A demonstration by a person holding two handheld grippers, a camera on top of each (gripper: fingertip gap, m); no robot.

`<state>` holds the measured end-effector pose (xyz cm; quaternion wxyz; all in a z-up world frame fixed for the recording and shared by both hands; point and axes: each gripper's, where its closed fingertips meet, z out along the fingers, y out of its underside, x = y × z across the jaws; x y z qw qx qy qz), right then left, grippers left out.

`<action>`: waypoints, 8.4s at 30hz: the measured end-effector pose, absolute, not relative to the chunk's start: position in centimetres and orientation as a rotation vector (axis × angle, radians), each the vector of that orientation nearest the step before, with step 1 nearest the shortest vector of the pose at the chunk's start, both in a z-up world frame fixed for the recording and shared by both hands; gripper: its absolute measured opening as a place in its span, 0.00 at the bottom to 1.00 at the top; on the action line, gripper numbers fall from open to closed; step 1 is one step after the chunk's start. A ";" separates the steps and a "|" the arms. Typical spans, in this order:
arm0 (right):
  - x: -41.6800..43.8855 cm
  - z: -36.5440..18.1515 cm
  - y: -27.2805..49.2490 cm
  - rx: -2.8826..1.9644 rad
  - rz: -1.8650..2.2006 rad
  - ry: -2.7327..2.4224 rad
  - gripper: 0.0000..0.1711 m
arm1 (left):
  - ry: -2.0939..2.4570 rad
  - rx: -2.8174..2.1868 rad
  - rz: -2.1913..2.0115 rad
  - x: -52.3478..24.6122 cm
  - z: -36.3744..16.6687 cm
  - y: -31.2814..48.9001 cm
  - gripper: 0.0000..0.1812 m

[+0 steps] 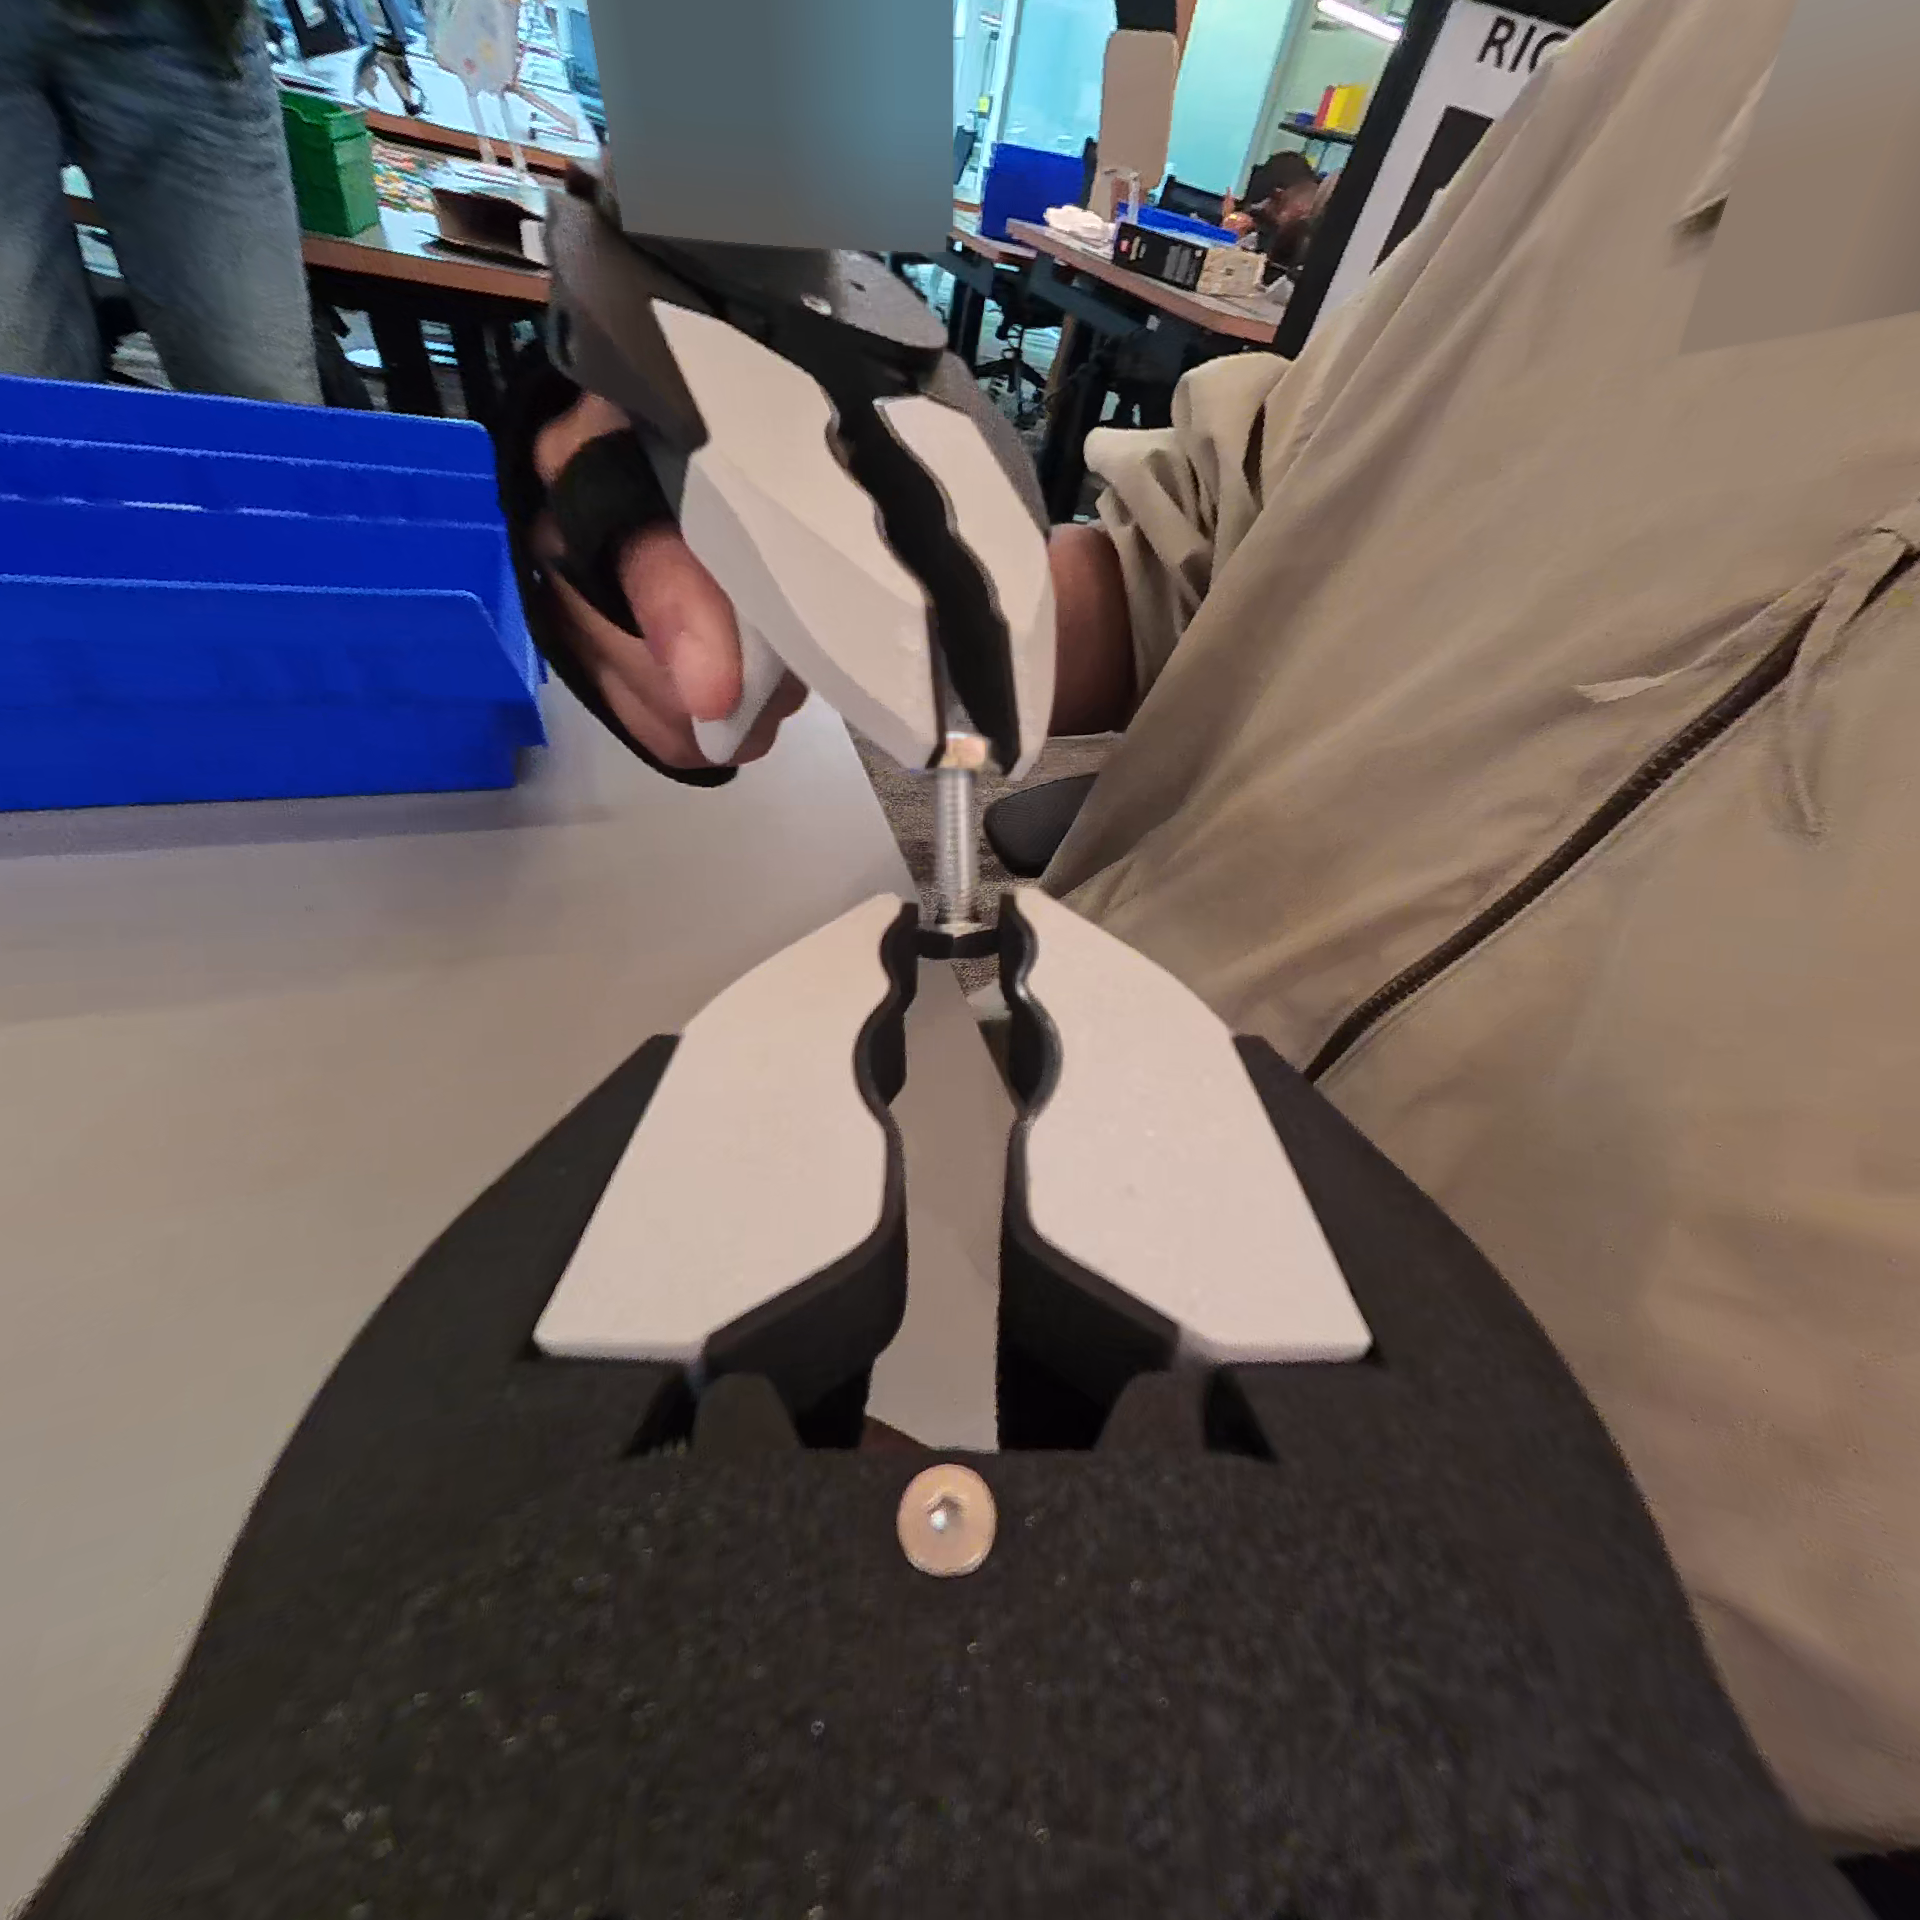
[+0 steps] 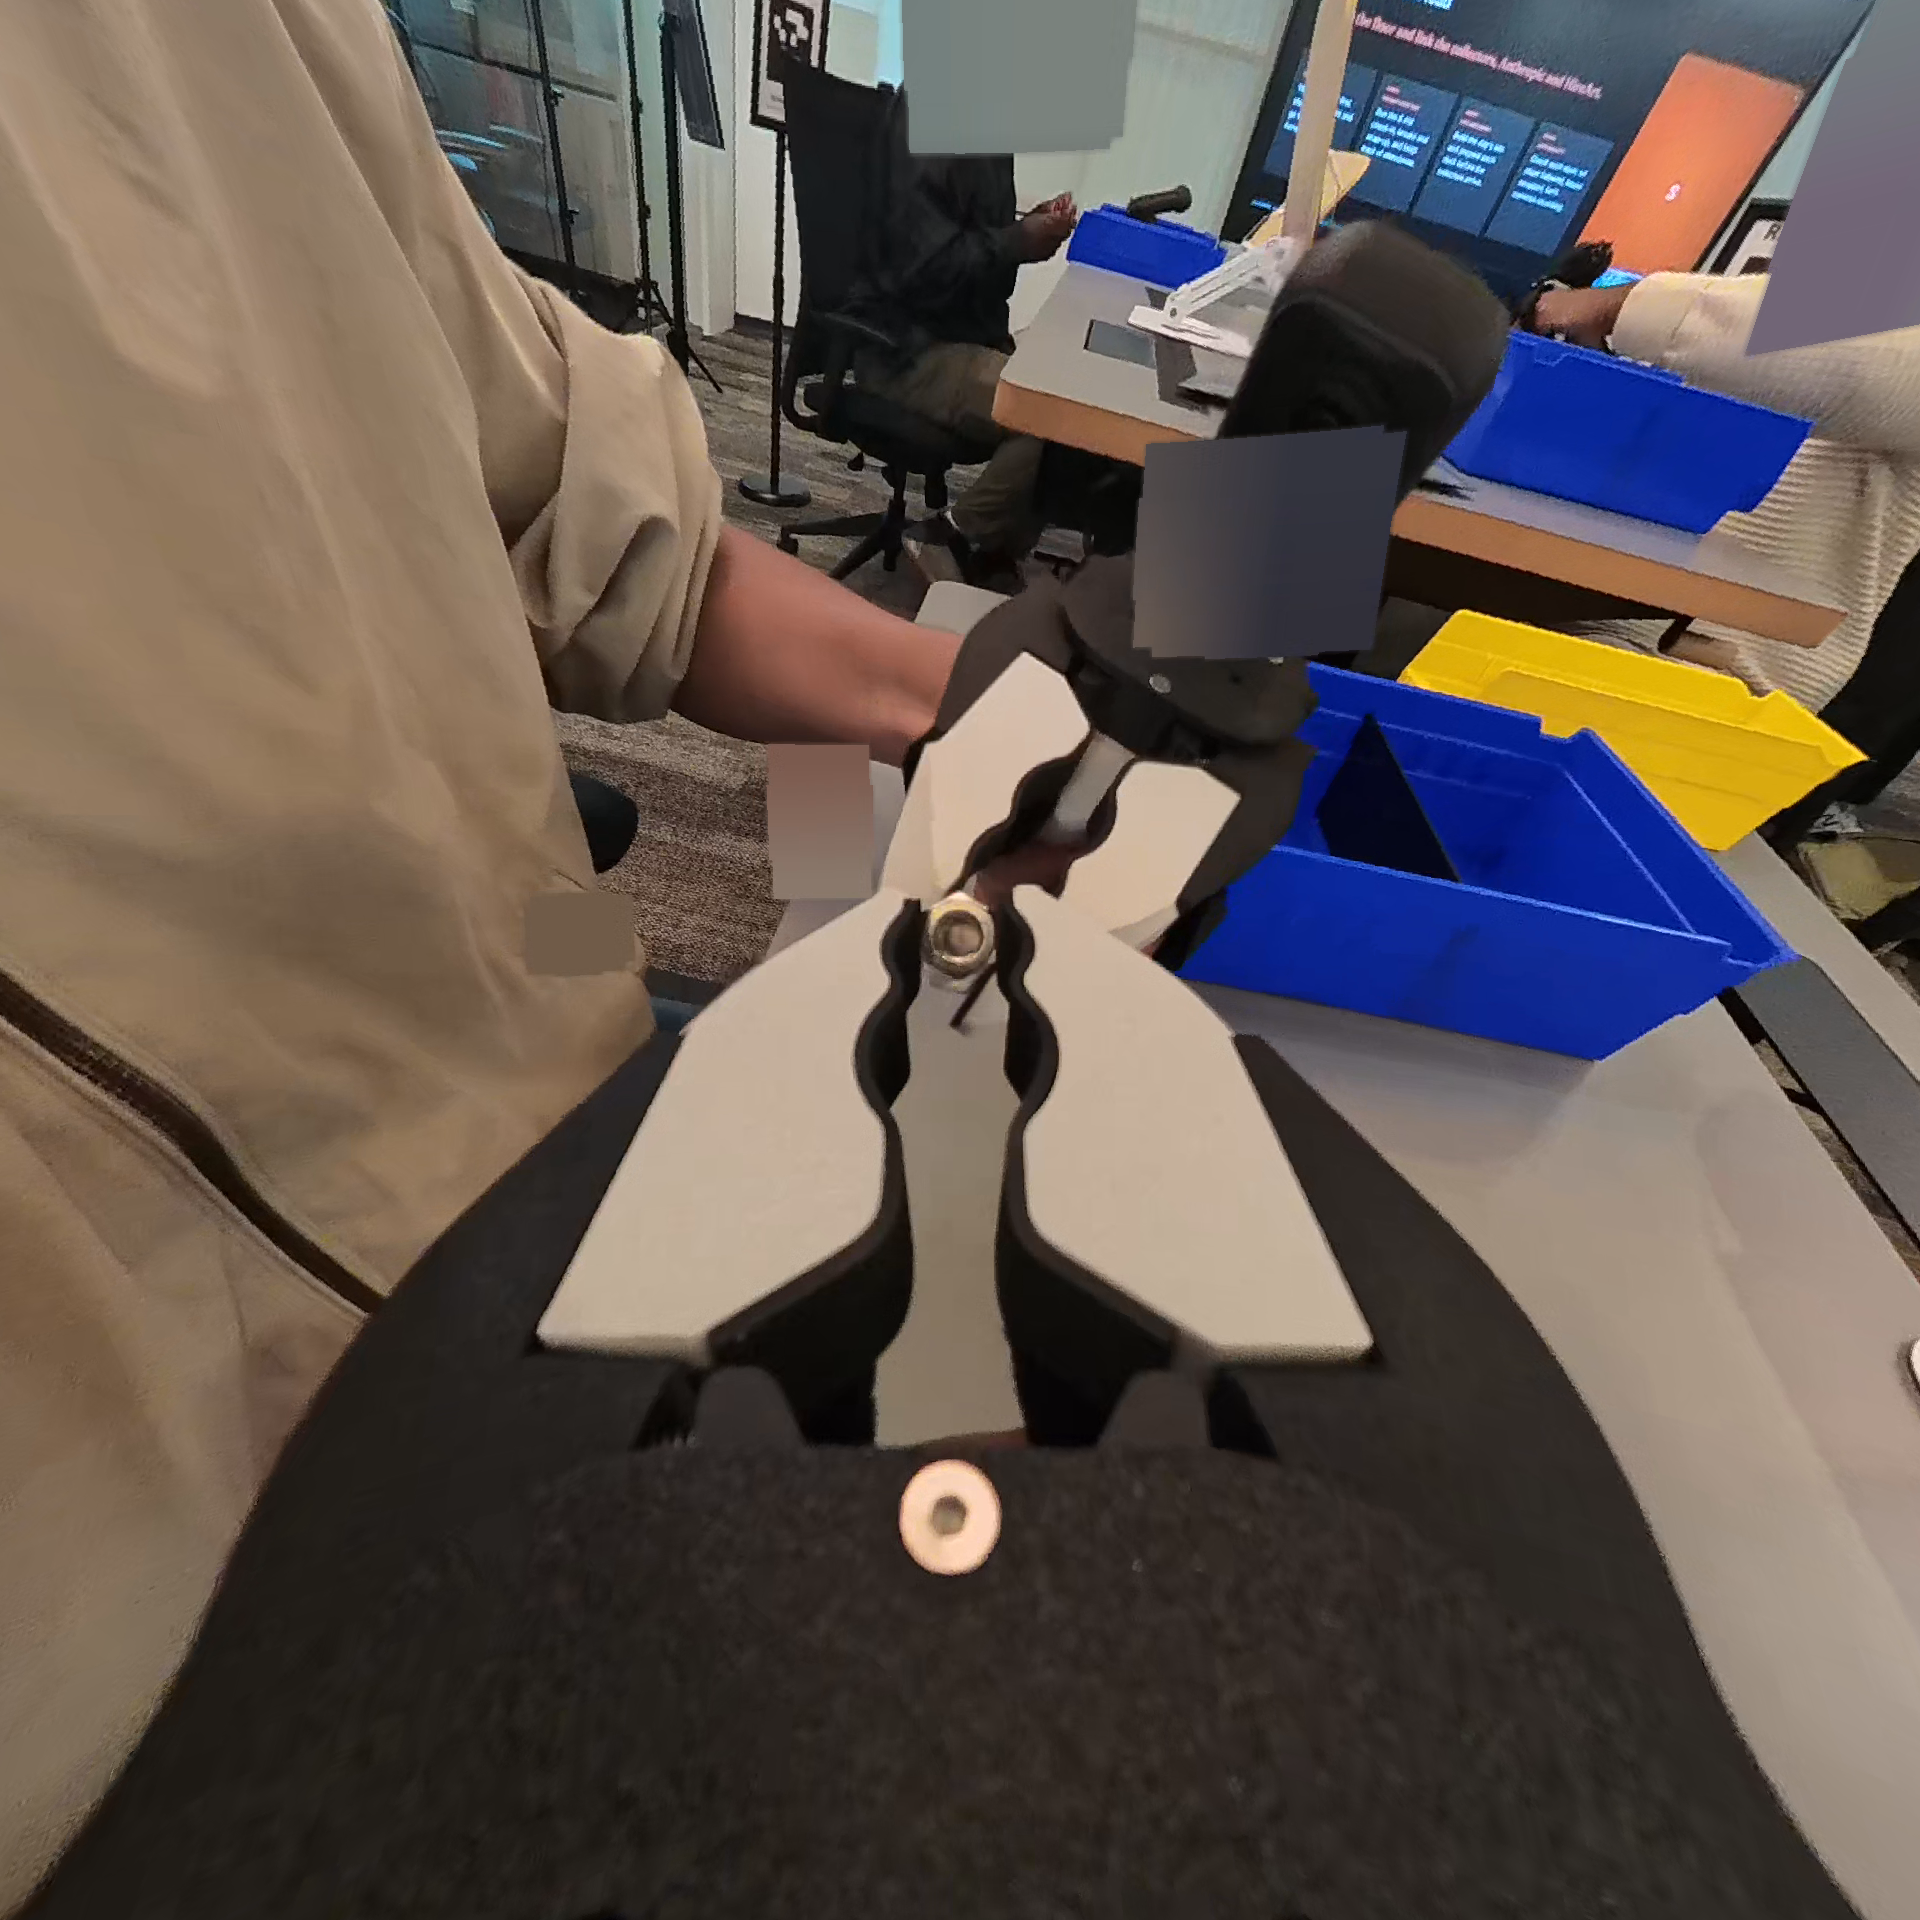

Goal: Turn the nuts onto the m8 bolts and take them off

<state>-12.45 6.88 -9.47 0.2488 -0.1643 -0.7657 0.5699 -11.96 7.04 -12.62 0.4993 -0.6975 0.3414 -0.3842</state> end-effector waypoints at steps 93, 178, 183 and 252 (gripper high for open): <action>-16.6 -11.2 9.8 -1.151 1.481 -1.712 0.00 | 0.229 -1.775 -0.361 -17.0 -14.4 11.3 0.08; -16.5 -9.5 7.4 -1.080 1.709 -1.694 0.31 | 0.277 -1.683 -0.549 -16.1 -12.2 10.2 0.08; -16.3 -9.4 8.6 -1.100 1.683 -1.654 0.29 | 0.256 -1.678 -0.556 -16.8 -12.3 10.1 0.08; -15.9 -9.0 6.2 -1.024 1.820 -1.726 0.23 | 0.373 -1.624 -0.711 -15.0 -11.4 8.3 0.08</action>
